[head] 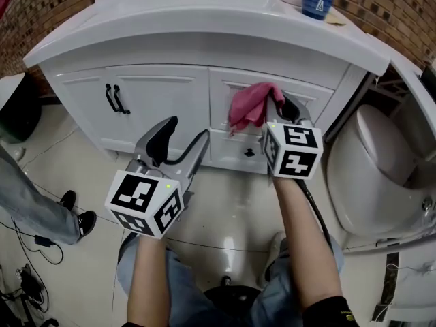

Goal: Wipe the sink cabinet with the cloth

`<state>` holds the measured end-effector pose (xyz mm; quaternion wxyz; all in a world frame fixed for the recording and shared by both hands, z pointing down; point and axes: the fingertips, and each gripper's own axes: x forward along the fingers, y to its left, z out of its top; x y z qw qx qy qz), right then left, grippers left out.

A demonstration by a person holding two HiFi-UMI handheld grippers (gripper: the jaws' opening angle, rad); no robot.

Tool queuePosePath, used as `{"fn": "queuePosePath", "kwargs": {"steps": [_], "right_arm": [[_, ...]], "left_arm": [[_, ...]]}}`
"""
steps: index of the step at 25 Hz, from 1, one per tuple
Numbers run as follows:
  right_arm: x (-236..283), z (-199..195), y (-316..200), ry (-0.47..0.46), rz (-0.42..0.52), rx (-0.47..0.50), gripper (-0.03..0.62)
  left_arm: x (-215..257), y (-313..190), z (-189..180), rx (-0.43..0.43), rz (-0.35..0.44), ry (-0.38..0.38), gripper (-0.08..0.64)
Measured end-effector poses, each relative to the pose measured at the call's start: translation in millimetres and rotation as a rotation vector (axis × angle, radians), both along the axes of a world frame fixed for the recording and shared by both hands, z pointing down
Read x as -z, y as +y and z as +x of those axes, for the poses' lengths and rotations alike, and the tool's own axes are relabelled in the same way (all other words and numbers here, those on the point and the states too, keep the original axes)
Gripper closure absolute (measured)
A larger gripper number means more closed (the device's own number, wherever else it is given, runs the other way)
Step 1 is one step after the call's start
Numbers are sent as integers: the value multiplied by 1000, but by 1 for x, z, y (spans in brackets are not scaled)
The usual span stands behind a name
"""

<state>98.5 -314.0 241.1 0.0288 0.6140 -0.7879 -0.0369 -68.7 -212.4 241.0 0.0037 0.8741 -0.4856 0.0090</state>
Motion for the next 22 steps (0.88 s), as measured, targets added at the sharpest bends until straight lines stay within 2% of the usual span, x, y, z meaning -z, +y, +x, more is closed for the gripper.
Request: {"fn": "queuePosePath", "kwargs": {"steps": [3,7,11,13,16,19,22], "right_arm": [[2,51,8,-65,-26,-67,566],[5,111,17,-54,-33,-174,566],[3,131,21,2,-30,-219,566],[3,134,21,-11,-28,-239,566],[2,120,21,-48,-21,-234,566],[5,64,20,-49,-2,-107,566],[11,-3,20,-8,24,47,567]], "left_arm": [[0,0,12,-20,-5,6,287],[2,0,23,-37,-1,14,287],[2,0,21,-32,2,19,288],[3,0,20,-27,4,22,287],[3,-1,18,-21,7,20,288],[2,0,15,-13,7,17,287],[4,2,11,-2,9,13,288]]}}
